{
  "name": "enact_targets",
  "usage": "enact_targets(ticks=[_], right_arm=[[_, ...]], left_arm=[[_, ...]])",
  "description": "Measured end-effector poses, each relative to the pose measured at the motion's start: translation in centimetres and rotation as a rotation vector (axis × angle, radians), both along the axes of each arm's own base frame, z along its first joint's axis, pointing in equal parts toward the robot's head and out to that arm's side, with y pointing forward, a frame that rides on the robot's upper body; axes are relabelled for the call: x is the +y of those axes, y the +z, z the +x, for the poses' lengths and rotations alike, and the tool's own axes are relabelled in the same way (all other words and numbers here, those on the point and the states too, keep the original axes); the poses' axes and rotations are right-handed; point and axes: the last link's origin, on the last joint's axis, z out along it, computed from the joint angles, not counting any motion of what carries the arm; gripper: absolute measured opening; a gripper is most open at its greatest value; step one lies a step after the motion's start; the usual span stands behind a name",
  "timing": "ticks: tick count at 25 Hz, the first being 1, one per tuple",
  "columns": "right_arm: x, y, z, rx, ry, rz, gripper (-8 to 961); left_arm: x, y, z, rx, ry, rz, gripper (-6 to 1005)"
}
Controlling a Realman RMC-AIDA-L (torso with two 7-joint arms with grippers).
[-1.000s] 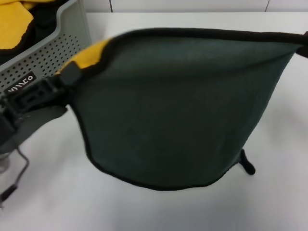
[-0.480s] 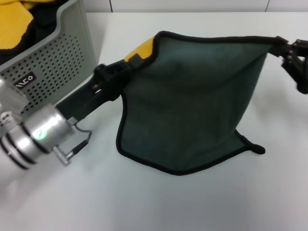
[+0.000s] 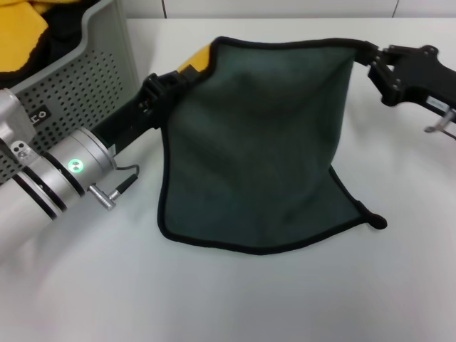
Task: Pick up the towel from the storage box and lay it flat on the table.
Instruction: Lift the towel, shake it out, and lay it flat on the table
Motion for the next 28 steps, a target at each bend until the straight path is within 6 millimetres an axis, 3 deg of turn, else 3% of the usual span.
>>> enact_targets(ticks=[9, 17, 24, 28], right_arm=[[2.6, -1.3, -0.8, -0.105, -0.056, 0.009, 119], [2.7, -2.1, -1.4, -0.176, 0.001, 0.011, 145], [2.9, -1.2, -1.0, -0.155, -0.014, 0.079, 167], [2.6, -0.4, -0.8, -0.146, -0.007, 0.106, 321]], left_arm=[[0.5, 0.5, -1.2, -0.022, 0.105, 0.043, 99], [0.8, 0.3, -1.4, -0.039, 0.136, 0.024, 107], [0.3, 0.5, -1.2, -0.069, 0.122, 0.020, 115], [-0.2, 0.9, -1.0, -0.103, 0.091, 0.038, 228]])
